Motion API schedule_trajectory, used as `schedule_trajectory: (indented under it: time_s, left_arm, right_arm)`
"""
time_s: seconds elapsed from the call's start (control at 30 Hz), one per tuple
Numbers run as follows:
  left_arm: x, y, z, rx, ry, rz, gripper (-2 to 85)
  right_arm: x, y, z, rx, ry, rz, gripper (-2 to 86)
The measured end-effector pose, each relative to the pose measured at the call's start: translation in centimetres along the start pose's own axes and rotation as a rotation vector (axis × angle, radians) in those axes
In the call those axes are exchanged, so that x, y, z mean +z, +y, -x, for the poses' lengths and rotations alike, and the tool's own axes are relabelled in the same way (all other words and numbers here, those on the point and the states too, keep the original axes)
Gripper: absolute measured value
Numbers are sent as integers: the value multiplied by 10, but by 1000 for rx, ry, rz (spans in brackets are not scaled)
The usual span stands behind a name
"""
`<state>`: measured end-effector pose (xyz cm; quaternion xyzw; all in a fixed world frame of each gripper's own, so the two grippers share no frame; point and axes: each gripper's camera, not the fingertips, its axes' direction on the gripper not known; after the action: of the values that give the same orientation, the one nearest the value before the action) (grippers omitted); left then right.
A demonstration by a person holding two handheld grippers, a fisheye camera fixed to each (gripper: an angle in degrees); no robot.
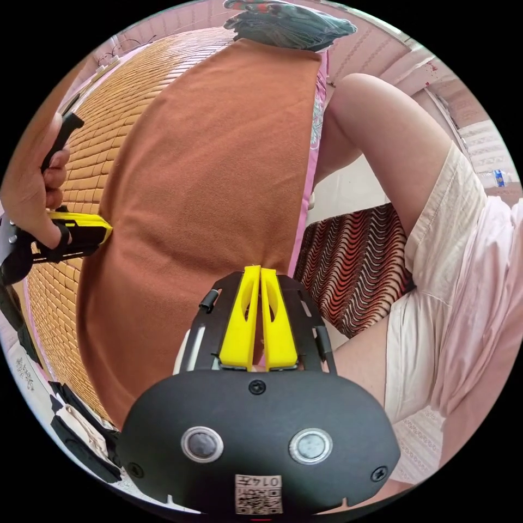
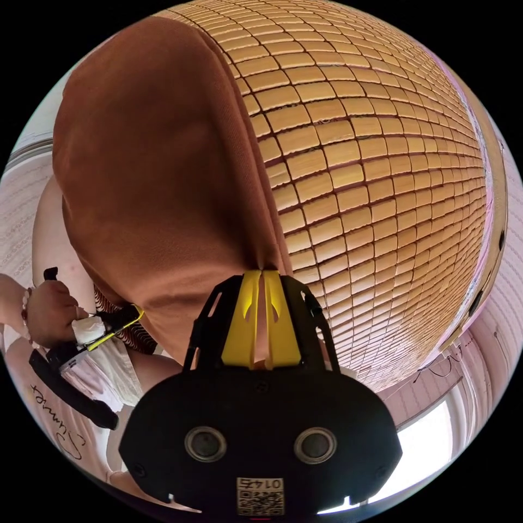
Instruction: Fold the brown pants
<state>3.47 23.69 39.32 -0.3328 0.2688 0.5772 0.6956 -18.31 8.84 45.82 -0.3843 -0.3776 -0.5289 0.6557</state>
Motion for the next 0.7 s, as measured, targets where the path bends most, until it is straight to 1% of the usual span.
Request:
schedule_trajectory:
  time_s: [0.1, 0.17, 0.23, 0.3, 0.33, 0.37, 0.4, 0.47, 0.5, 0.53, 0.57, 0.6, 0.63, 0.67, 0.7]
  left_arm:
    - [3, -5, -3, -32, -34, 23, -10]
    - [3, -3, 0, -92, -21, 14, -10]
    - [2, 1, 2, -143, -19, -1, -10]
    - [-4, 8, 0, -220, -41, -26, -10]
    - [-6, 11, -1, -240, -46, -36, -10]
    - [-12, 18, -4, -268, -29, -79, -9]
    - [-17, 26, -7, -278, 72, -138, -9]
    - [-21, 36, -12, -311, 214, -217, -9]
    - [-24, 43, -19, -328, 243, -262, -8]
    - [-26, 47, -23, -334, 243, -282, -8]
    - [-28, 53, -32, -346, 223, -315, -8]
    - [-31, 59, -39, -356, 207, -343, -8]
    - [-31, 62, -42, -358, 210, -354, -7]
    - [-33, 67, -45, -371, 228, -374, -7]
    - [-34, 71, -46, -392, 246, -397, -6]
  right_arm:
    - [-13, 28, -1, 31, 41, -16, -6]
    - [-22, 54, 13, 21, 166, -28, -5]
    - [-28, 80, 20, 22, 243, -68, -6]
    - [-41, 117, 11, 80, 229, -148, -8]
    - [-52, 150, -3, 167, 163, -194, -8]
    - [-67, 195, -17, 291, 83, -296, -8]
    - [-74, 222, -23, 352, 38, -367, -8]
    - [-87, 347, -31, 529, -159, -657, -7]
    - [-84, 380, -30, 558, -201, -722, -6]
    - [-74, 445, -26, 621, -256, -811, -3]
    - [-56, 506, -20, 712, -270, -850, 1]
    - [-44, 536, -17, 771, -267, -853, 6]
    - [-20, 593, -10, 904, -250, -842, 17]
    - [5, 645, -5, 1038, -240, -813, 57]
    - [18, 670, -2, 1104, -242, -797, 77]
